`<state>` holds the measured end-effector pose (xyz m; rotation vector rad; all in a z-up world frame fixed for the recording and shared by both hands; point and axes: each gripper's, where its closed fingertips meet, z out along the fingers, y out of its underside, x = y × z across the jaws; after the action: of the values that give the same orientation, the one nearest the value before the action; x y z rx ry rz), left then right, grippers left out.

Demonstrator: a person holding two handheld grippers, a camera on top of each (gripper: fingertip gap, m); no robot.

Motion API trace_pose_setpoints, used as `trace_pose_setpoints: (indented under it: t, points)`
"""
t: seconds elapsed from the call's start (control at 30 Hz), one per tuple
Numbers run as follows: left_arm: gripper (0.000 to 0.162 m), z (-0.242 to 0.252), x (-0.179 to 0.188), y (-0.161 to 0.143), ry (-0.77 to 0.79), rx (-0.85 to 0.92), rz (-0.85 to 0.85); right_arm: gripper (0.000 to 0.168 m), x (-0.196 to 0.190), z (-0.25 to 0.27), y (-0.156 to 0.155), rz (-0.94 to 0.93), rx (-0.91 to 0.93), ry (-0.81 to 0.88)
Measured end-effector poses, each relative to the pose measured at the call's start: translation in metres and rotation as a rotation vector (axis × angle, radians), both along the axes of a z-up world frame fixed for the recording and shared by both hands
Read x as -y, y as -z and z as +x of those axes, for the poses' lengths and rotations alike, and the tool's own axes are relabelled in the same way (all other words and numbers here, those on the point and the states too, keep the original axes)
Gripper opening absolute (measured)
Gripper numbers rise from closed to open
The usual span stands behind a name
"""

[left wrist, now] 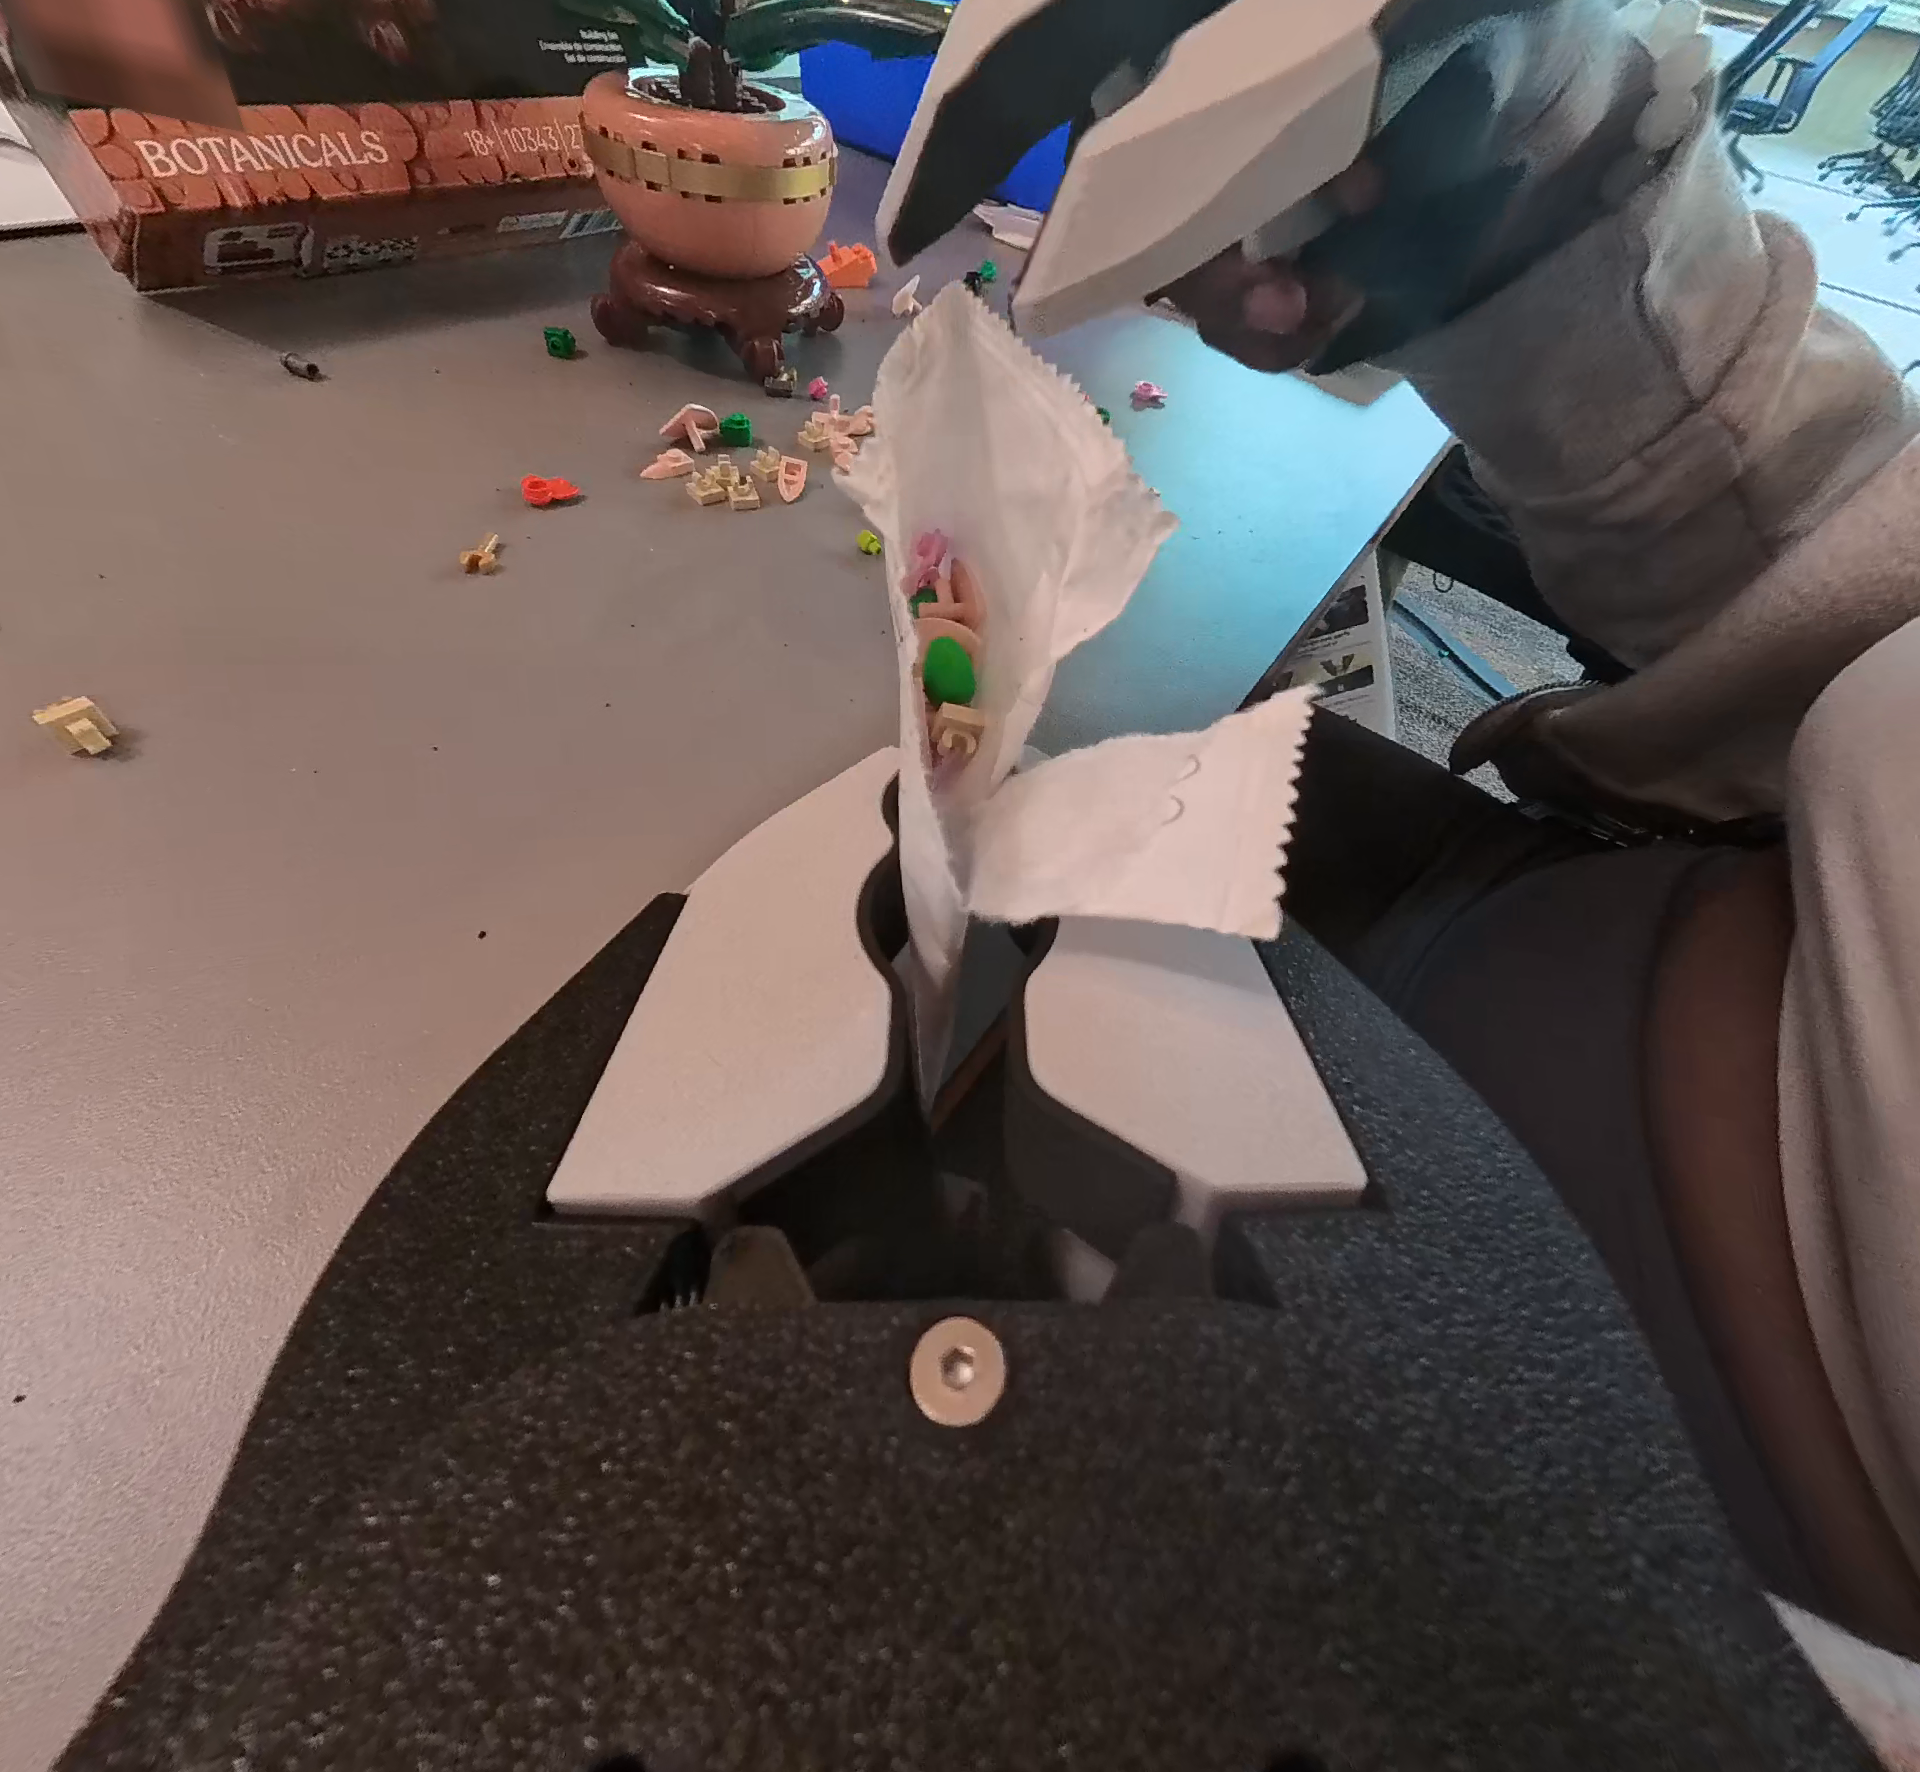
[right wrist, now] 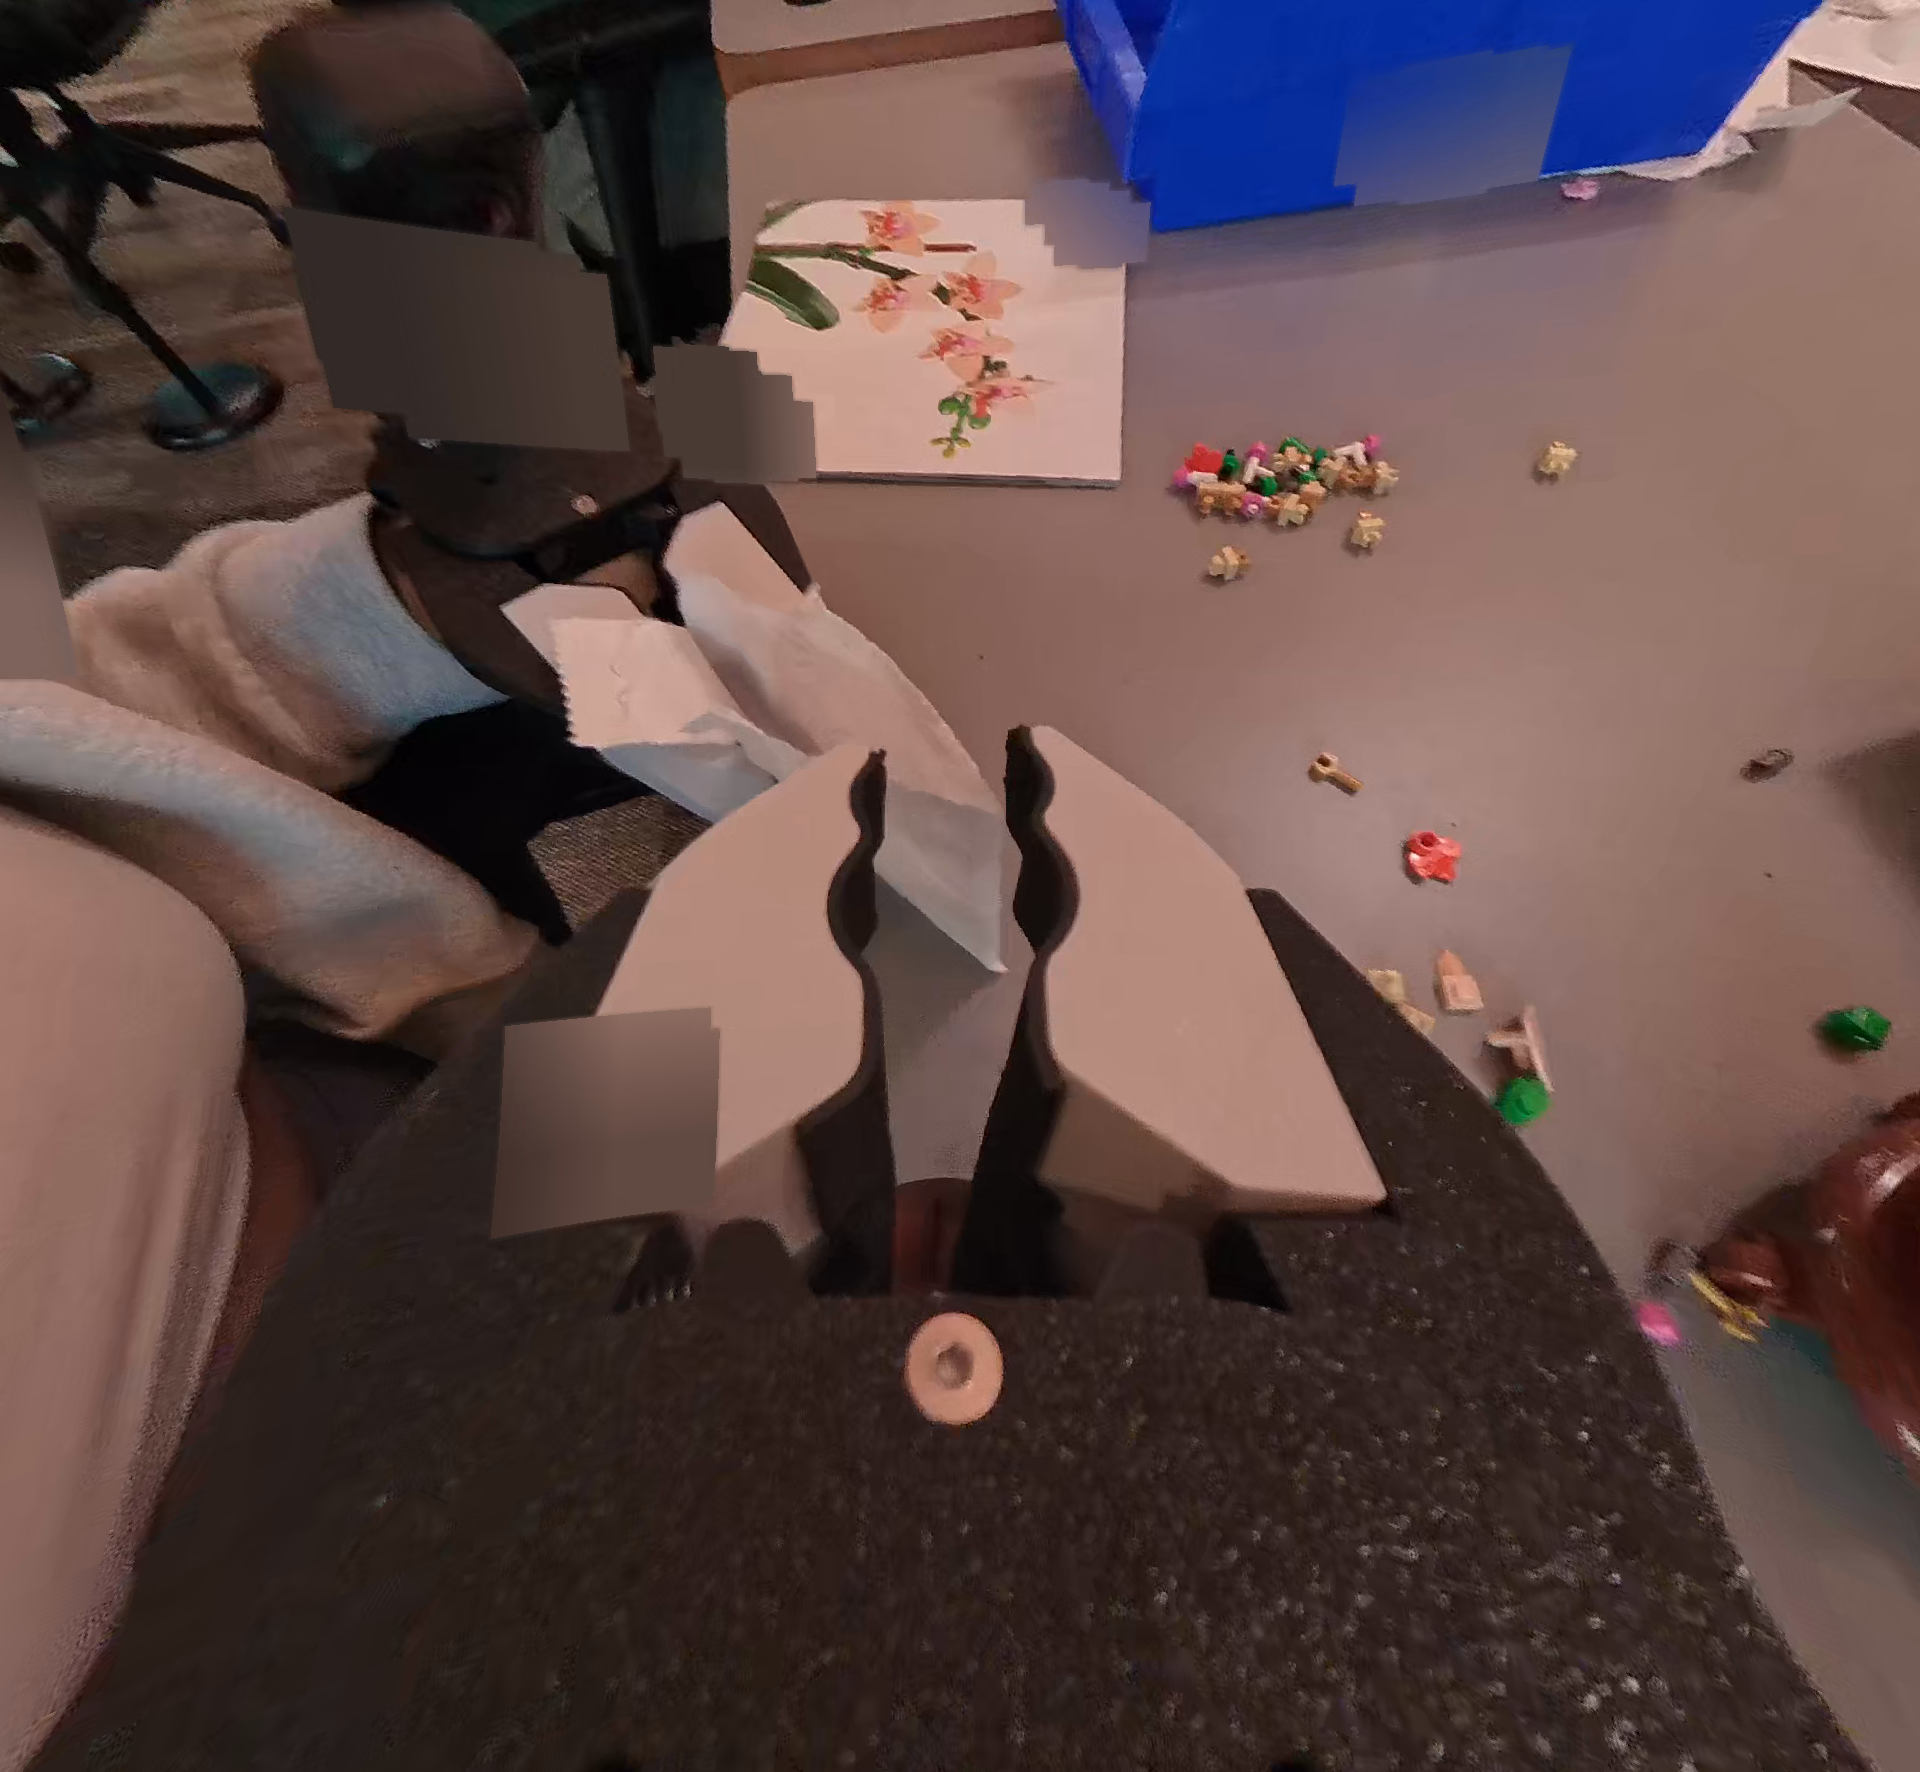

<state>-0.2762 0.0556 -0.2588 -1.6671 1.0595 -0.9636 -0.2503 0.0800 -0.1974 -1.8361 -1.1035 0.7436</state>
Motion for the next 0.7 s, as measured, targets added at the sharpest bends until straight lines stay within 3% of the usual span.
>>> trace_pose_setpoints:
  t: [0.13,0.27,0.4,0.5,0.7]
  points:
    - [0.012,-0.001,0.000,-0.001,-0.003,0.005,-0.001,0.022,-0.015,0.036,0.004,0.034,0.040,0.096]
    - [0.012,-0.001,-0.001,-0.001,-0.004,0.007,-0.004,0.023,0.001,0.071,0.042,-0.035,0.161,0.093]
    - [0.012,0.000,-0.001,0.000,-0.007,0.003,-0.002,0.021,-0.013,0.094,0.074,-0.060,0.262,0.239]
    - [0.012,0.000,-0.001,0.000,-0.009,-0.001,0.004,0.020,-0.028,0.091,0.072,-0.074,0.202,0.292]
    - [0.012,0.000,-0.001,0.000,-0.007,0.001,0.003,0.017,-0.056,0.087,0.079,-0.076,0.250,0.365]
